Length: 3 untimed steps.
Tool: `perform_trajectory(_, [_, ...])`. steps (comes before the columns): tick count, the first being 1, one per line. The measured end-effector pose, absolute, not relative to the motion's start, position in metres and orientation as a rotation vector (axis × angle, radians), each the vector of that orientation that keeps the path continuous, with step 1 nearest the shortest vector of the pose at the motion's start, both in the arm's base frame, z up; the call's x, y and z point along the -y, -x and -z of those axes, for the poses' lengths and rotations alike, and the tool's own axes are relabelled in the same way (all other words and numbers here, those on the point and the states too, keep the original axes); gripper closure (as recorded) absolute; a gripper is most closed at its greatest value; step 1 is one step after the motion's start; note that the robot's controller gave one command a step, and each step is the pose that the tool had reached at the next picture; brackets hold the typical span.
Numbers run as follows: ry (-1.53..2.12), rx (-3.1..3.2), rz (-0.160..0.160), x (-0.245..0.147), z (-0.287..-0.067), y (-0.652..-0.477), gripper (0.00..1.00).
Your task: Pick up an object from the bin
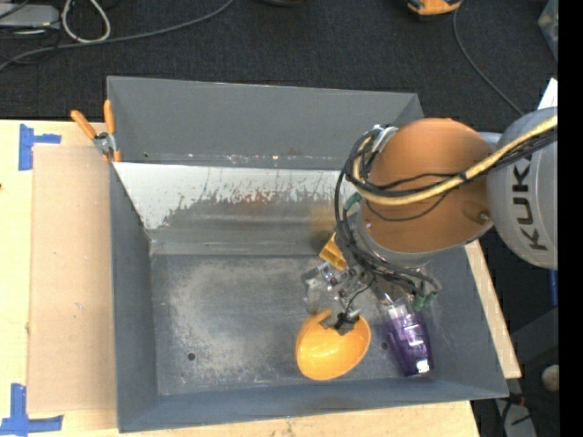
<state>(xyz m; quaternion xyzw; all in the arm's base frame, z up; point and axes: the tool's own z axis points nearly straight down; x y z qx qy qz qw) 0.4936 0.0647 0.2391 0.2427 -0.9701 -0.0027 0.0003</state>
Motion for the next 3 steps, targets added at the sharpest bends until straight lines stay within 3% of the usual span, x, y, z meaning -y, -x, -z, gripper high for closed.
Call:
perform_trajectory(2, [-0.757, 3.050, 0.008, -0.022, -0.255, -0.490, 1.00])
perform_trajectory(3, [-1.073, 2.957, 0.010, -0.024, -0.282, -0.510, 1.00])
